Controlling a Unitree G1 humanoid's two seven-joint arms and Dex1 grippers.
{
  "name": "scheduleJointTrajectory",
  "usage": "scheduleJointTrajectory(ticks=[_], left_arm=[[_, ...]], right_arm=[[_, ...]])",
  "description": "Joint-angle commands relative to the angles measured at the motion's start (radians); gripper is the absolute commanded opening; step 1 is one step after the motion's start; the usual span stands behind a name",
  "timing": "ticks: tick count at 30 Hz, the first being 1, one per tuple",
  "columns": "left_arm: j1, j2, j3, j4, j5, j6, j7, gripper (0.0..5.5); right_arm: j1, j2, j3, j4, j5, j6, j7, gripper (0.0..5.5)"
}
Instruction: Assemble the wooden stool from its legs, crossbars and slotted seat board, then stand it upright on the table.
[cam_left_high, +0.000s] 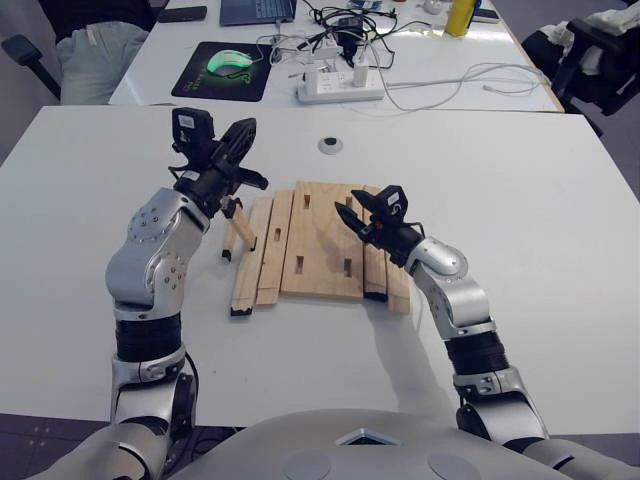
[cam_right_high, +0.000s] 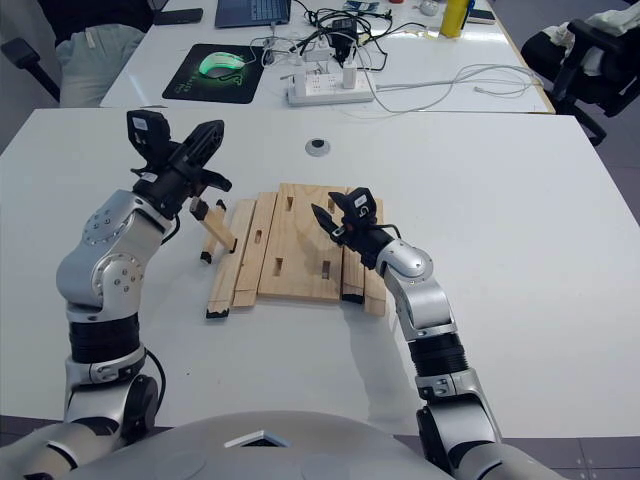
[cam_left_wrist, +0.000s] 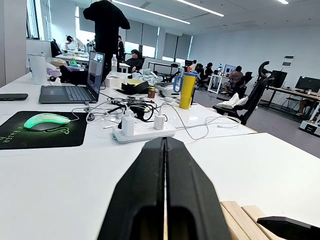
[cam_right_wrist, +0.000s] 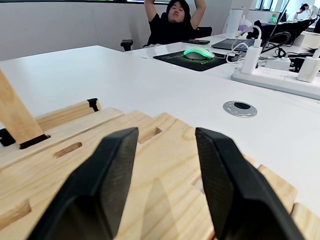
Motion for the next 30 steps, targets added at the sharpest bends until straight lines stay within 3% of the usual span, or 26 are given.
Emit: scheduleJointTrajectory(ticks=[1, 30], left_arm=[[-0.022, 0.000, 0.014, -0.021, -0.010, 0.017, 0.016, 0.03], [-0.083, 0.014, 0.039, -0.052, -0.021, 0.054, 0.045, 0.03]], right_arm=[[-0.004, -0.002, 0.005, -0.013, -0.003, 0.012, -0.001, 2.14], [-0.003, -0.010, 0.004, -0.004, -0.005, 0.007, 0.008, 2.14]])
